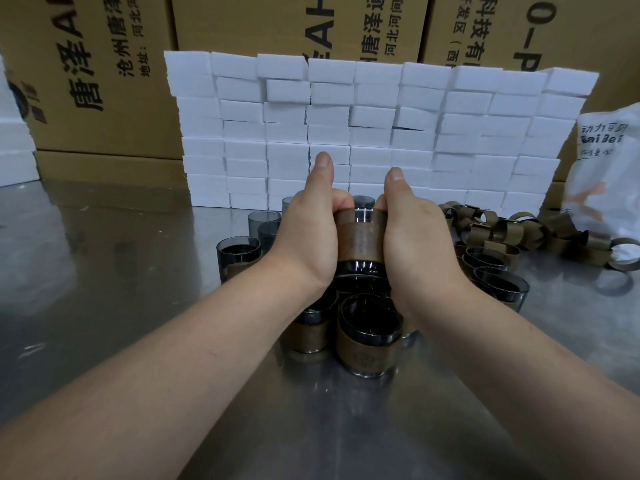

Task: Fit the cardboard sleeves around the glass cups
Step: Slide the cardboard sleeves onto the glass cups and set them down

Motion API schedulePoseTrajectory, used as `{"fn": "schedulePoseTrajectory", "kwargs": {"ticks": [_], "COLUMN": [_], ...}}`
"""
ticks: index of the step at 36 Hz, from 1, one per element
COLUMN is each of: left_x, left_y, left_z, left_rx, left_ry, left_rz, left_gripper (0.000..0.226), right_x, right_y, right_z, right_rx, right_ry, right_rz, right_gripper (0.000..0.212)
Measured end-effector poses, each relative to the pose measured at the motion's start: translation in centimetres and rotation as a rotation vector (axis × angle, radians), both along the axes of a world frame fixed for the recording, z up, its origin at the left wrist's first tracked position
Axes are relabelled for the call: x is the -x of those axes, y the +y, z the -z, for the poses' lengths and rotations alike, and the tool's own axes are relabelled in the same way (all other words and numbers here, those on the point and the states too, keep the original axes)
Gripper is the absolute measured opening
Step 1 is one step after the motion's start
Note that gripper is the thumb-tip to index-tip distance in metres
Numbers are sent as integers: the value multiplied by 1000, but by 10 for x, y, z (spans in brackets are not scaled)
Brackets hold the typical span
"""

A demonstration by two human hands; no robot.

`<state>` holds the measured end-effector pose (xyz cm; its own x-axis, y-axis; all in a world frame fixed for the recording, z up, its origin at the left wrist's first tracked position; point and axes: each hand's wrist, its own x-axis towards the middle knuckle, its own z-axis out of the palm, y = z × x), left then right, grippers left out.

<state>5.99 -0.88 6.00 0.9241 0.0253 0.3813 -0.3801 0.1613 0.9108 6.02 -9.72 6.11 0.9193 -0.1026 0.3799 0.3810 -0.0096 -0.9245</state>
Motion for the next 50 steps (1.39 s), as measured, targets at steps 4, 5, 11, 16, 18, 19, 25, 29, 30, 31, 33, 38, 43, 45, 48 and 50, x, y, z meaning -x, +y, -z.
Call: {"fn": "schedulePoseTrajectory", "kwargs": {"ticks": [4,5,11,16,18,19,25,29,30,31,33,38,43,45,48,50], "left_x": [0,0,-1,-1,-1,-2,-1,-2,-2,-3,-3,-3,-1,-2,0,2], "left_y": [0,0,0,1,1,1,1,1,2,3,6,16,20,24,30,31], "left_z": [0,0,0,1,1,1,1,-1,-2,-4,-7,-20,-30,-33,-37,-38], "left_rx": [0,-3,-15,-15,-18,-19,-6,-28,-43,-60,-113,-256,-430,-500,-585,-648], "left_ry": [5,3,-6,-5,-5,-6,-4,0,3,3,-7,52,-12,-17,21,45], "left_rz": [0,-3,-17,-14,-13,-14,1,-9,-22,-35,-47,46,-35,-72,-14,42], "left_gripper": [69,69,69,69,69,69,69,71,71,70,68,53,42,35,30,30], "right_x": [1,1,1,1,1,1,1,1,1,1,2,0,-2,-2,-4,-5], "right_y": [0,0,0,0,1,1,0,0,0,0,0,-4,-7,-7,-7,-6], "right_z": [0,0,0,0,0,0,0,-1,-1,-2,-3,-8,-12,-12,-11,-11], "right_rx": [-3,-1,8,17,12,11,16,-4,-10,-17,-29,-67,-88,-89,-79,-88], "right_ry": [5,6,-14,-20,-18,-15,-13,1,6,5,-4,-2,-9,-26,-34,-31], "right_rz": [-1,1,-1,7,9,9,21,13,11,5,-3,-10,9,18,33,33], "right_gripper": [50,50,46,46,47,48,44,47,48,49,51,60,60,57,62,65]}}
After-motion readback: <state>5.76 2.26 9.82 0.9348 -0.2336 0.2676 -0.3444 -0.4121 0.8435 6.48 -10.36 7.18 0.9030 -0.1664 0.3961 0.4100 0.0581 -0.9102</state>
